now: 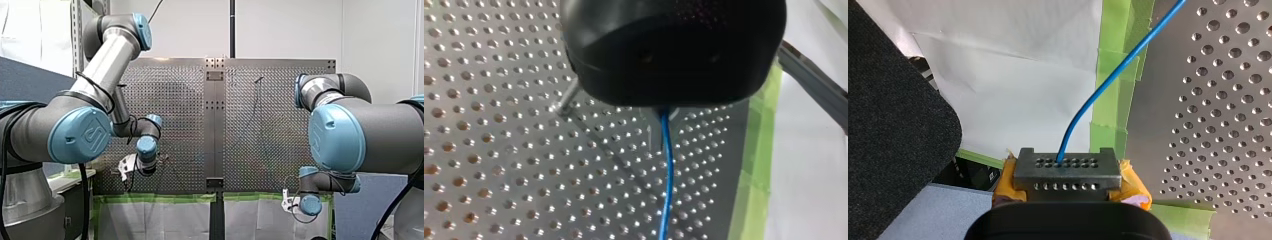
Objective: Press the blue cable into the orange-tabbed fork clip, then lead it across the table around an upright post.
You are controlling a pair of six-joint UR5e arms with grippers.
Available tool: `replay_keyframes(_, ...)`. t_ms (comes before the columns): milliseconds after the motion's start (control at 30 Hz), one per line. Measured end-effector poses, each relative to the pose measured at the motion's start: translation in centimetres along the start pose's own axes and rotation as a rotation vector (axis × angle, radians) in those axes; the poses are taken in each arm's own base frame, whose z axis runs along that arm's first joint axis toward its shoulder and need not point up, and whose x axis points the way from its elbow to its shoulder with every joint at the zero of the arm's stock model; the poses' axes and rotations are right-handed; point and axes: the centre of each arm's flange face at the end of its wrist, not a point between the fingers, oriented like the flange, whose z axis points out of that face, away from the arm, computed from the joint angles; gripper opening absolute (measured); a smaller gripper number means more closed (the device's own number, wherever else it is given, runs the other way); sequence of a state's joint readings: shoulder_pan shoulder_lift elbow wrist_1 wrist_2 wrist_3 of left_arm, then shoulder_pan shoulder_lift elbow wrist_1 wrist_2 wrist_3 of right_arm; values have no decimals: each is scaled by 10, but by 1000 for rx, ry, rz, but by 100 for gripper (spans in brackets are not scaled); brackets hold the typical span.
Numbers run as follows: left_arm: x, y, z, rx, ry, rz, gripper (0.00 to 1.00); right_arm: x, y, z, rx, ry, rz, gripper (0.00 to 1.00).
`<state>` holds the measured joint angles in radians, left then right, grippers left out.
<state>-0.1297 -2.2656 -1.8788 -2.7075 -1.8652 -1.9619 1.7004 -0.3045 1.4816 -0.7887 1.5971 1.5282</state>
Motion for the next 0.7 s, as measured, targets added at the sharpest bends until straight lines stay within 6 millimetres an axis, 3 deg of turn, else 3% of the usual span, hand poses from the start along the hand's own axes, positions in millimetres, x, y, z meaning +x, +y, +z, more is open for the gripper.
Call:
replay_keyframes(200,-13,-4,-5,10,-20,-7,0,0,0,0,0,0,0,0)
replay_keyframes(700,-15,-6,-5,18,-37,-12,0,0,-1,0,1,0,-4,0)
